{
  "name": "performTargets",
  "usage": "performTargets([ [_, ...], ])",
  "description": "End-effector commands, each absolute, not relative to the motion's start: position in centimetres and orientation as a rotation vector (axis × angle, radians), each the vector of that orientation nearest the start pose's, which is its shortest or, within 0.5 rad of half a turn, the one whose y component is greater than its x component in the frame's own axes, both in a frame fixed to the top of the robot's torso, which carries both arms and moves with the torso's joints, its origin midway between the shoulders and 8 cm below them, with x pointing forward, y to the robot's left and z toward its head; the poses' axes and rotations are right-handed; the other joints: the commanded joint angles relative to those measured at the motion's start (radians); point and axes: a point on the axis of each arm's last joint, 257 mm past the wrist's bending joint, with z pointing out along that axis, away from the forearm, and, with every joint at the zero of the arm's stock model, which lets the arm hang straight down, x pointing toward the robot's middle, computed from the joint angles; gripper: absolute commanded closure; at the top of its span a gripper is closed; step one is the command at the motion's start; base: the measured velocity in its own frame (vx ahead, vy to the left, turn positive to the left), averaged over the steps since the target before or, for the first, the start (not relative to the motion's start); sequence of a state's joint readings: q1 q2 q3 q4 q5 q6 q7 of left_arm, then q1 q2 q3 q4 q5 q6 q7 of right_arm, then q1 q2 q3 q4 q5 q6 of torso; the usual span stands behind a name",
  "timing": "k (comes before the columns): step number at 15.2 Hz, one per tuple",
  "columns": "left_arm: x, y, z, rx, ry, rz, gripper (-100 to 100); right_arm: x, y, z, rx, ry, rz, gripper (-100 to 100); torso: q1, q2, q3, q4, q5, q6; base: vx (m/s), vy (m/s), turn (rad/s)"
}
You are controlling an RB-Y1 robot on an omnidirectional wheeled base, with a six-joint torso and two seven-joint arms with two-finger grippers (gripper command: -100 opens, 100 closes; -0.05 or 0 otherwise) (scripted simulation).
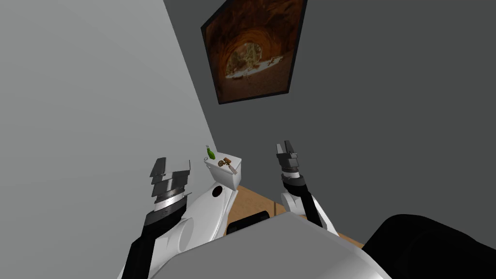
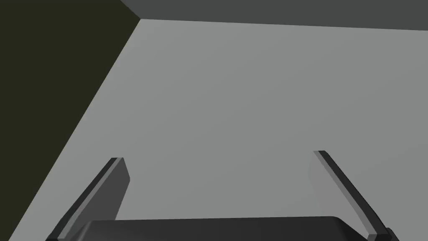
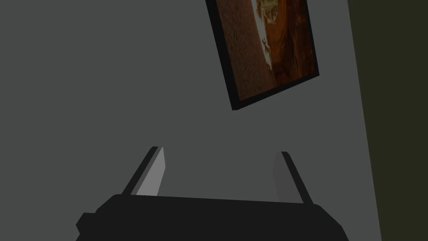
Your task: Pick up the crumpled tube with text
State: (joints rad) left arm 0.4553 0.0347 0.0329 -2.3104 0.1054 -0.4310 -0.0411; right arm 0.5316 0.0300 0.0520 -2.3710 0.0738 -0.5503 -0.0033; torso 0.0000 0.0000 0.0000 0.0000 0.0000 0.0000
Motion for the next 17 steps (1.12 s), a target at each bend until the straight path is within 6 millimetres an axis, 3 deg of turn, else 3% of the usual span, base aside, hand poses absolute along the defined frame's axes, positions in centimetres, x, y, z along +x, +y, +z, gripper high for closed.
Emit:
performTargets([
  [1, 35.5, 28.8, 3.5, -0.659, 0.631, -1.321, -100, 31.7, -25.5, 6.3, 0.549, 0.55, 1.321, 0, 0.0, 0.0, 0.0, 0.0, 0.0, 0.0, 0.001, 0.004, -0.028],
  [5, 37.1, 27.7, 1.6, -0.654, 0.722, -1.321, -100, 31.7, -25.5, 6.3, 0.549, 0.55, 1.321, 0, 0.002, 0.0, 0.0, 0.0, 0.0, 0.0, 0.001, 0.021, -0.071],
  [10, 39.9, 26.3, -2.7, -0.692, 0.851, -1.315, -100, 31.7, -25.5, 6.3, 0.549, 0.55, 1.321, 0, 0.003, -0.001, 0.0, 0.0, 0.001, 0.0, 0.003, 0.042, -0.118],
  [13, 40.6, 26.0, -3.8, -0.703, 0.879, -1.312, -100, 31.7, -25.5, 6.3, 0.549, 0.55, 1.321, 0, 0.003, -0.001, 0.0, 0.0, 0.001, 0.0, 0.002, 0.035, -0.06],
  [16, 42.4, 25.0, -7.2, -0.743, 0.966, -1.302, -100, 31.7, -25.5, 6.3, 0.549, 0.55, 1.321, 0, 0.003, -0.001, 0.0, 0.0, 0.001, 0.0, 0.0, 0.034, -0.126],
  [17, 42.4, 25.0, -7.3, -0.743, 0.966, -1.302, -100, 31.7, -25.5, 6.3, 0.549, 0.55, 1.321, 0, 0.003, -0.001, 0.0, 0.0, 0.001, 0.001, 0.0, 0.043, -0.108],
])
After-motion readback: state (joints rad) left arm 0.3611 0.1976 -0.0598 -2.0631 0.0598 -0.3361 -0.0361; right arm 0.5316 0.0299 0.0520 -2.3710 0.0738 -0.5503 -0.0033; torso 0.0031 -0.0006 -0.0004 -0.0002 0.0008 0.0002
